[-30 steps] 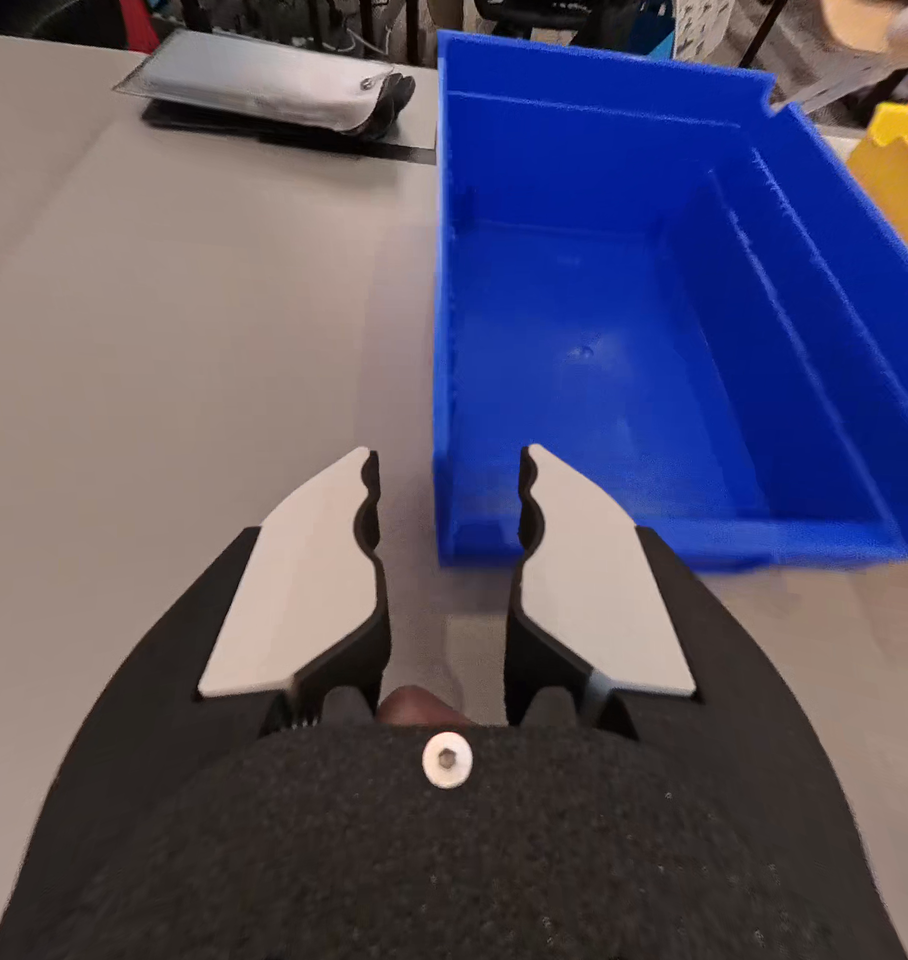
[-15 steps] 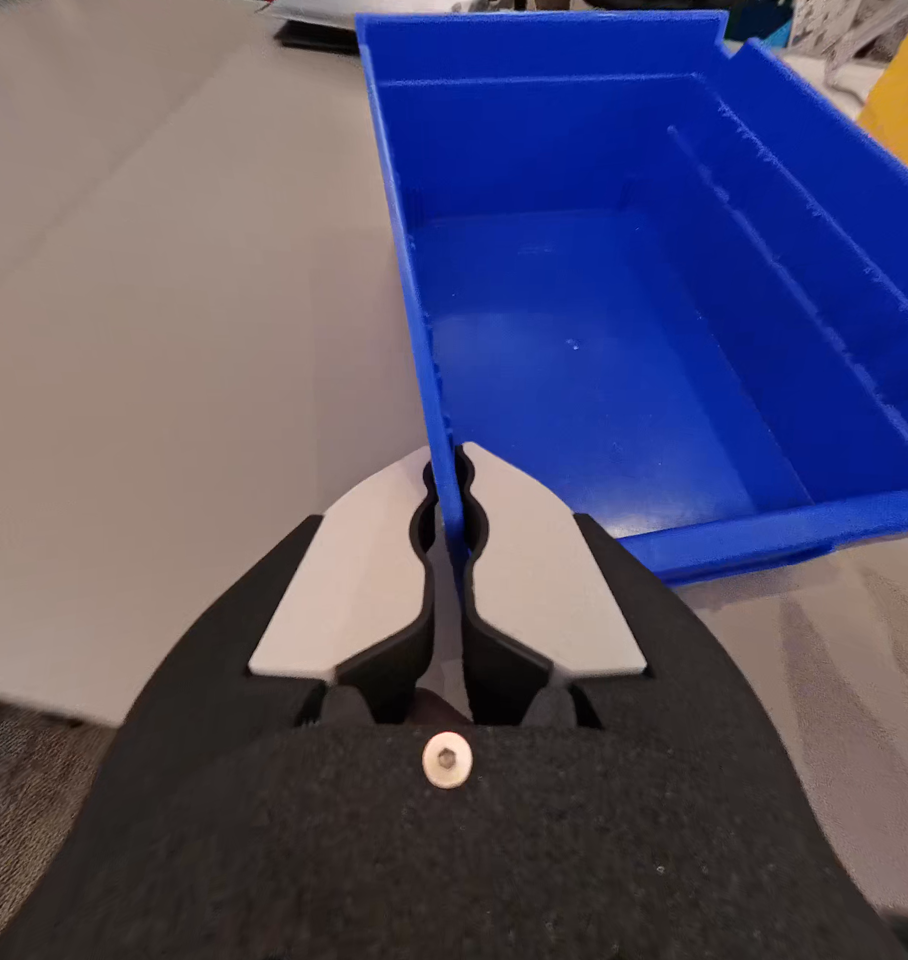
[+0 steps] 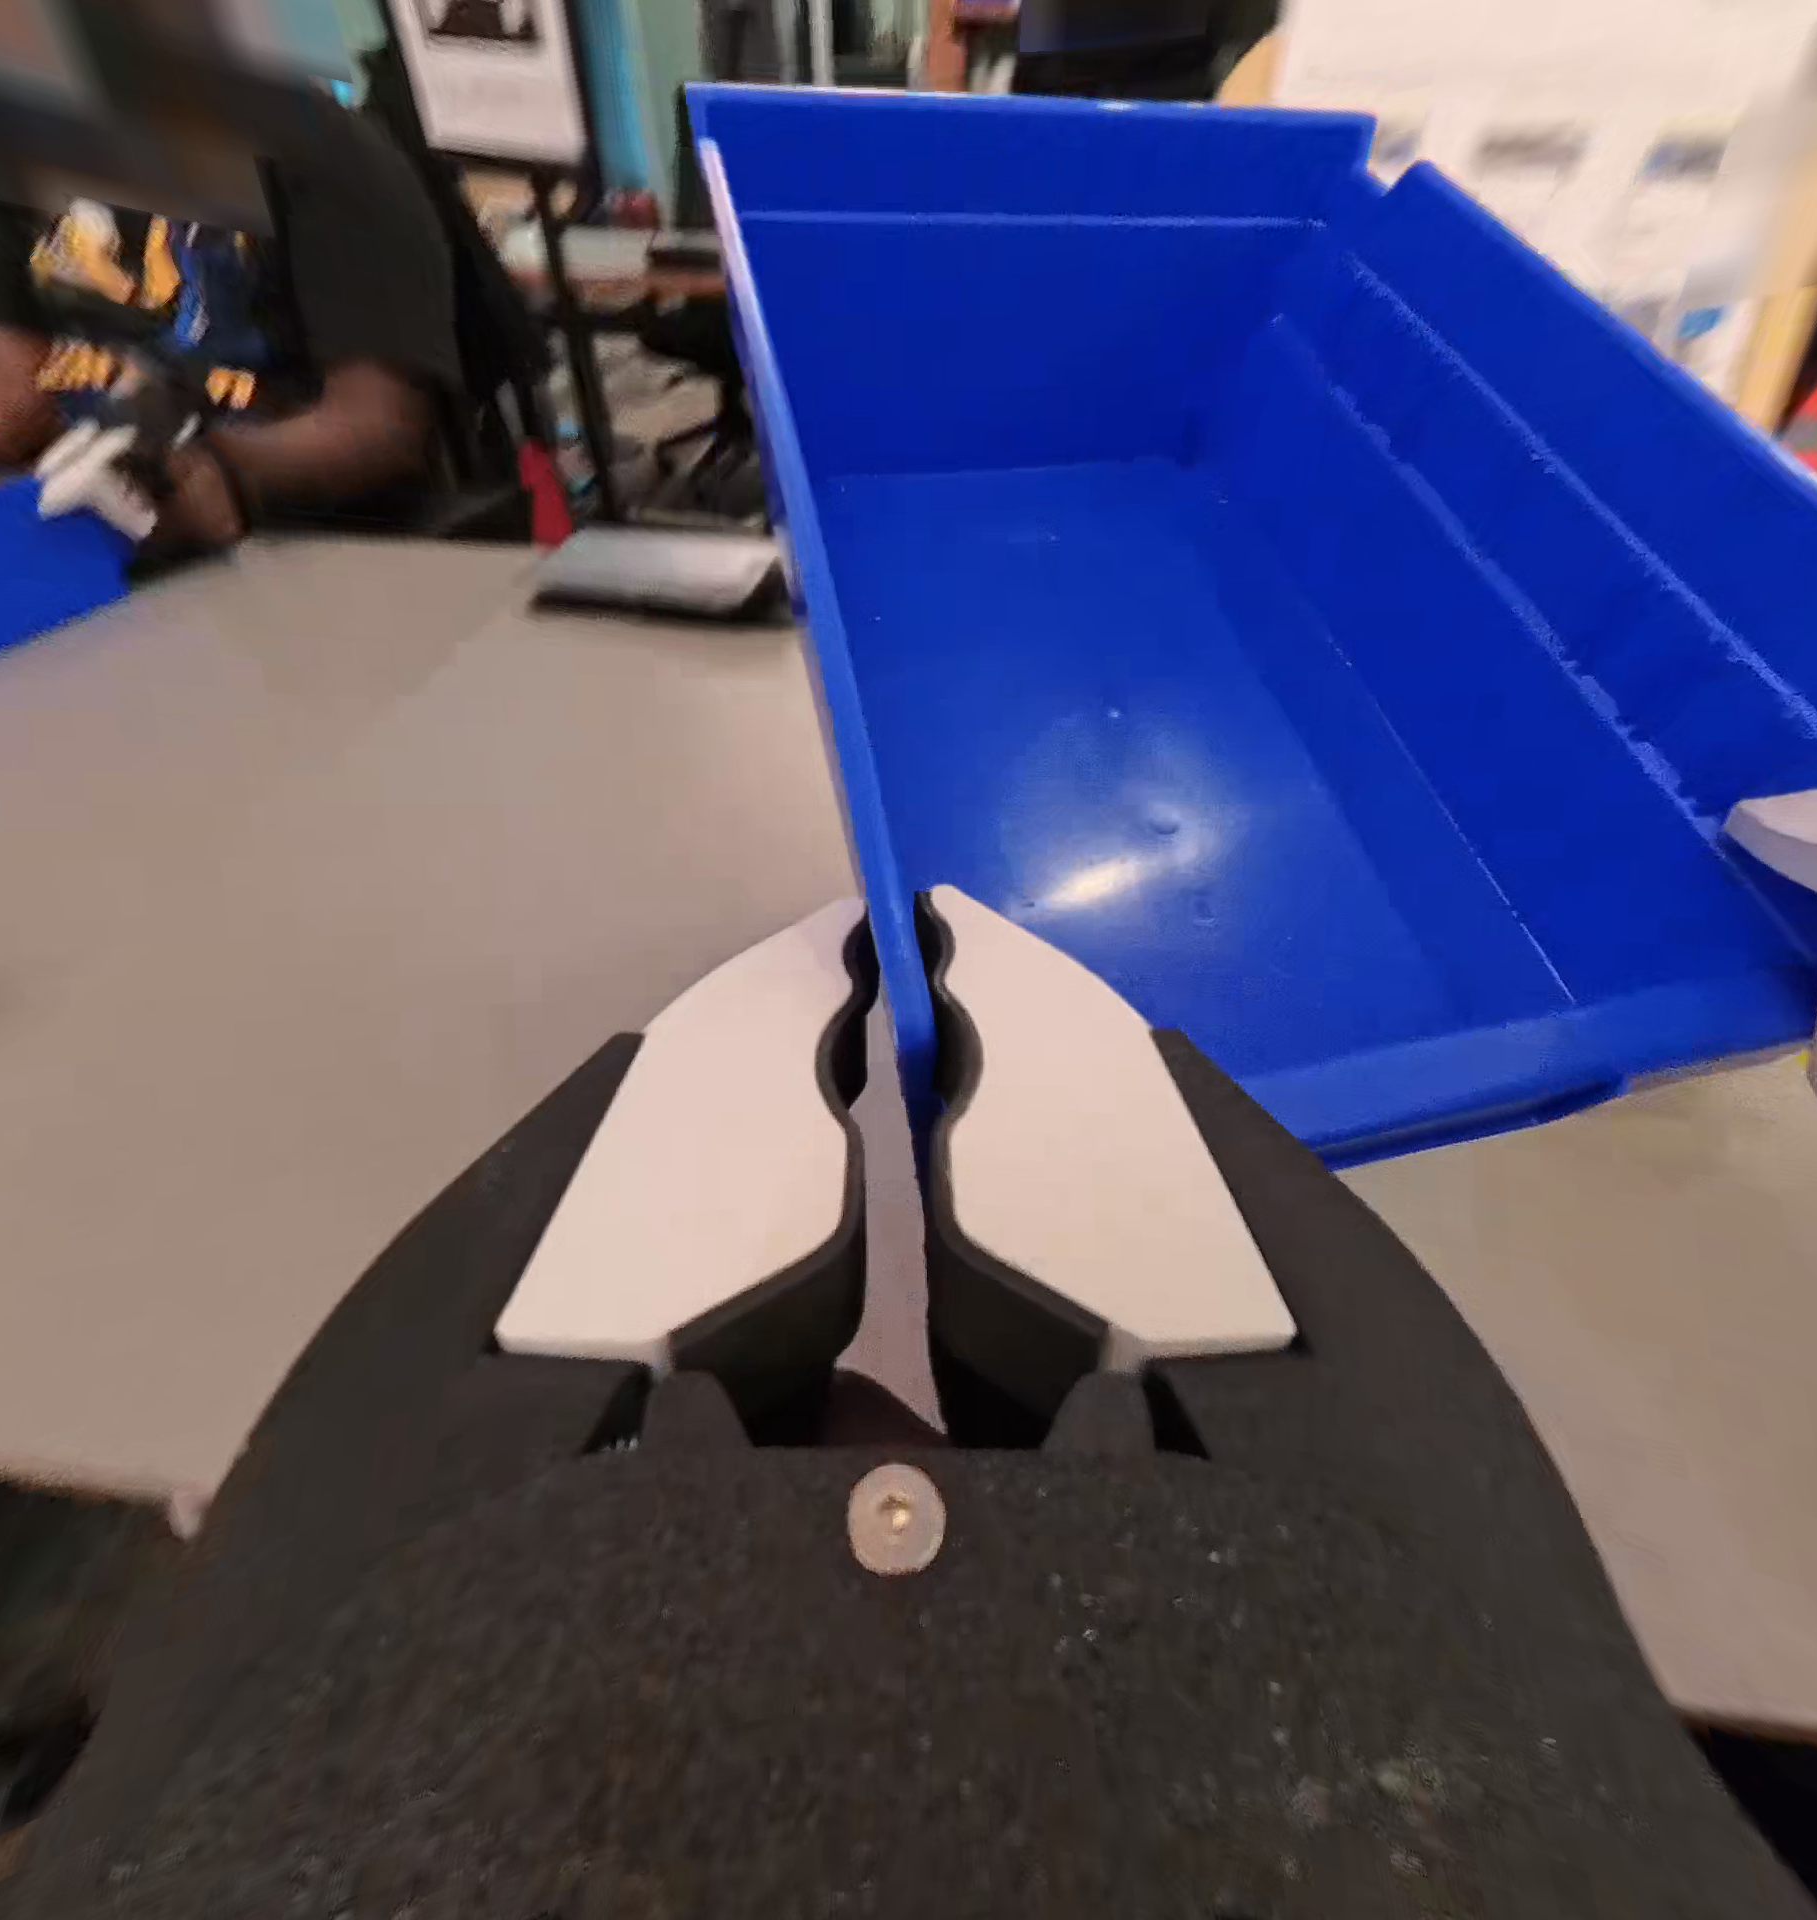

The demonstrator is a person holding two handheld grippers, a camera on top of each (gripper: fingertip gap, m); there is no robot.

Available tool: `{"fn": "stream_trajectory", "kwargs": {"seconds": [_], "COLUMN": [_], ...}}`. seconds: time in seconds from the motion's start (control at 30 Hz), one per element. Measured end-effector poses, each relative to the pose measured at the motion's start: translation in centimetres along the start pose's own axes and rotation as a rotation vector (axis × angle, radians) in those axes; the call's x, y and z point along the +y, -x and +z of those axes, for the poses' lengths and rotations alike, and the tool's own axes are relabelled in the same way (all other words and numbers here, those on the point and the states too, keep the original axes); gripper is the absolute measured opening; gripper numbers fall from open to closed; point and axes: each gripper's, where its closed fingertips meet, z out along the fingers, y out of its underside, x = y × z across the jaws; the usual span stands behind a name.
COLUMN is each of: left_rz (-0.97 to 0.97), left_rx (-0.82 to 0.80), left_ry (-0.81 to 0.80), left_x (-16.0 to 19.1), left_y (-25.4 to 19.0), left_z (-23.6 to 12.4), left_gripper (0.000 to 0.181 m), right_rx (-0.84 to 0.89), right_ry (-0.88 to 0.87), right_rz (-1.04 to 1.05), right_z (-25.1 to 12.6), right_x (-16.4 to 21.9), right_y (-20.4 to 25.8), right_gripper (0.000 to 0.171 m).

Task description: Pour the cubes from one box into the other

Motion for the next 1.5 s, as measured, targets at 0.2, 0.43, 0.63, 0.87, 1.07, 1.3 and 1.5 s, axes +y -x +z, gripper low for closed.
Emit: {"fn": "stream_trajectory", "kwargs": {"seconds": [0.2,0.43,0.63,0.87,1.07,1.3,1.5], "left_rz": [0.065,0.105,0.147,0.144,0.062,0.039,0.002], "left_rx": [0.203,0.355,0.369,0.615,0.714,0.283,0.303], "left_ry": [-0.129,0.035,0.241,0.418,0.262,0.165,0.319], "left_x": [-8.0,-2.9,6.5,11.2,3.5,4.1,9.4], "left_y": [-19.0,-41.5,-48.8,-51.2,-40.2,-16.8,-15.7], "left_z": [4.0,9.1,13.5,13.6,8.8,10.9,15.6], "left_gripper": [0.005,0.005,0.005,0.022,0.038,0.042,0.051], "right_rx": [0.296,0.435,0.393,0.470,0.654,0.198,0.202], "right_ry": [-0.137,0.033,0.198,0.264,0.069,-0.033,0.134], "right_rz": [-0.012,0.108,0.210,0.427,0.167,0.041,0.134], "right_z": [-7.4,-11.7,-9.6,-9.4,-14.0,-5.0,3.6], "right_x": [-7.2,0.3,11.1,14.9,5.7,-0.2,8.6], "right_y": [-18.8,-40.4,-47.7,-49.5,-49.5,-29.2,-19.6], "right_gripper": [0.002,0.002,0.002,0.008,0.024,0.029,0.045]}}
